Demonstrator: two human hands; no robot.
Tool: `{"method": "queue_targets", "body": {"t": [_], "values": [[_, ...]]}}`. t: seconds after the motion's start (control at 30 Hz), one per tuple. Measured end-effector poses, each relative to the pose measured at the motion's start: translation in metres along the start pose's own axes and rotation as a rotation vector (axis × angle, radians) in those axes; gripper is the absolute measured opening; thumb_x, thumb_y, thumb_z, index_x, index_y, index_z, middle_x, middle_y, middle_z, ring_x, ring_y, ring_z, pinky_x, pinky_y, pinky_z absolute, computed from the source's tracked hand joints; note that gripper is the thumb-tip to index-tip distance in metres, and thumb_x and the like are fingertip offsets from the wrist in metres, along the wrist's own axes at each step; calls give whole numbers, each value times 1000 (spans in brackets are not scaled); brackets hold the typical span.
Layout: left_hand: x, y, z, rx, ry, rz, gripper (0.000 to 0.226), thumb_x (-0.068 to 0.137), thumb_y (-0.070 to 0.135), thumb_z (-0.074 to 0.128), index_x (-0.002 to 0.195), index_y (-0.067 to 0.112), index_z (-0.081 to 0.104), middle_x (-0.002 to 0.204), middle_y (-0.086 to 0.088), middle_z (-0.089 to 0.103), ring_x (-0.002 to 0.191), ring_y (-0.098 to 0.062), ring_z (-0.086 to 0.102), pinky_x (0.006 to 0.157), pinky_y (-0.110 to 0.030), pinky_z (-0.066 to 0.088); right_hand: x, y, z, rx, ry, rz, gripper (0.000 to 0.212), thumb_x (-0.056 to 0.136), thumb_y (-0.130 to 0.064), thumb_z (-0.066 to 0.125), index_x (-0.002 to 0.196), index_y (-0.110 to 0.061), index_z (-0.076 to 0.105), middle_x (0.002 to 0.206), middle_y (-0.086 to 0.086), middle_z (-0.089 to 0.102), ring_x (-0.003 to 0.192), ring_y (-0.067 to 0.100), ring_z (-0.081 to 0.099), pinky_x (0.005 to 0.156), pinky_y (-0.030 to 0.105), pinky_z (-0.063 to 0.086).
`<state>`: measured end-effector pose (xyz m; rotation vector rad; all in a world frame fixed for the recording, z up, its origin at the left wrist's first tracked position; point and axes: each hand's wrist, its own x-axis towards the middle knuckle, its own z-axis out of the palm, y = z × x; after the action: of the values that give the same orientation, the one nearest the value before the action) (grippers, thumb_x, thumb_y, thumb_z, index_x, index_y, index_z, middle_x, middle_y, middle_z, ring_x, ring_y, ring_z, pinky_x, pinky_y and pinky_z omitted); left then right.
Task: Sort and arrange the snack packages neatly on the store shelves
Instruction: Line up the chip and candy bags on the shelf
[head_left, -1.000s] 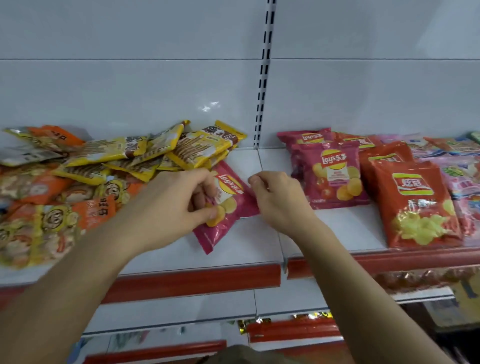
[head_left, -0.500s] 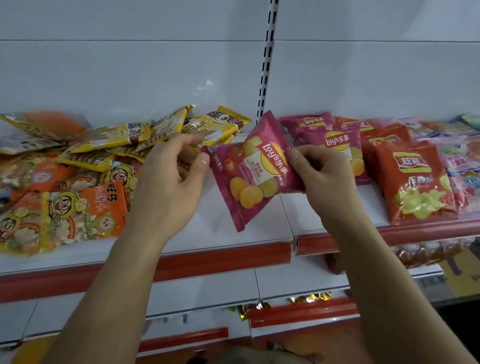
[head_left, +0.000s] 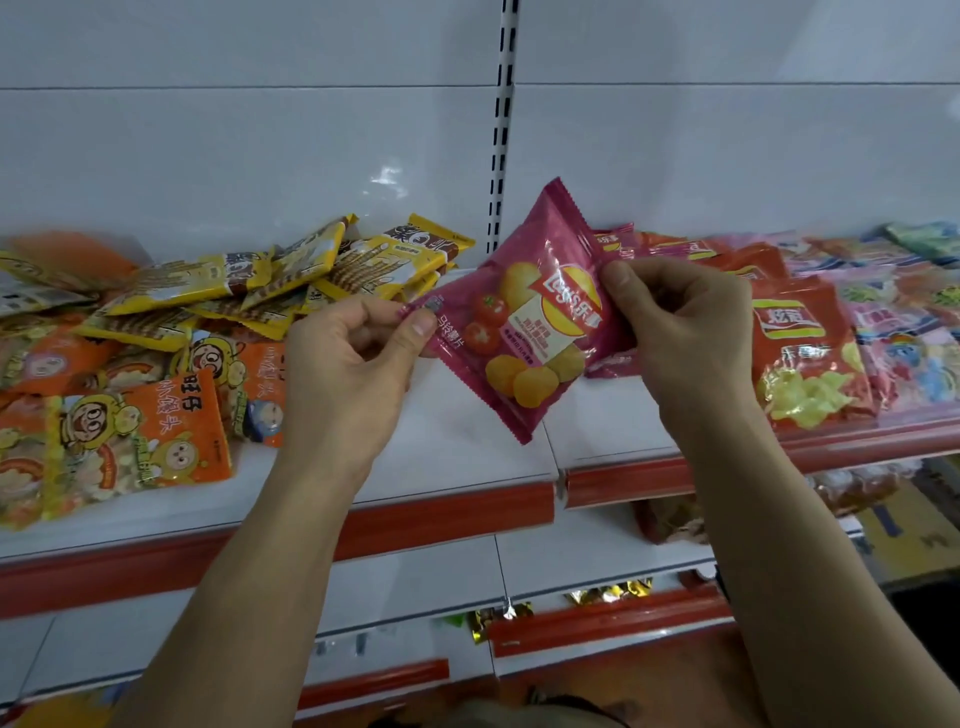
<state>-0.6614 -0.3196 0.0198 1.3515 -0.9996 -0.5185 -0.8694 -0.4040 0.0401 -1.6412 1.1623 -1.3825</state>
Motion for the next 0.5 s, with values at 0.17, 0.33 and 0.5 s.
{"method": "queue_targets", "body": {"t": [0.17,0.33,0.5], "values": [[-7,4,22,-14,-201,-99,12,95,11,66,84,9,62,68,2,75,46,-12,53,51,-24,49,34,-5,-35,-153,-106,-55,13,94,-30,71,92,-19,78,78,-12,76,68,3,71,59,18,54],[-15,3,49,186,-464,-168,14,94,17,69,82,10,72,77,1,77,63,-11,66,60,-18,49,81,-6,-71,-449,-375,-98,11,91,-34,74,85,-25,76,78,-12,74,69,5,70,61,22,54],[-21,-1,77,458,-504,-81,16,93,35,68,79,28,74,74,14,71,72,-7,65,66,-25,50,112,-1,-89,-566,-510,-119,14,89,-36,74,90,-23,78,78,-14,73,69,0,68,60,16,50]]}}
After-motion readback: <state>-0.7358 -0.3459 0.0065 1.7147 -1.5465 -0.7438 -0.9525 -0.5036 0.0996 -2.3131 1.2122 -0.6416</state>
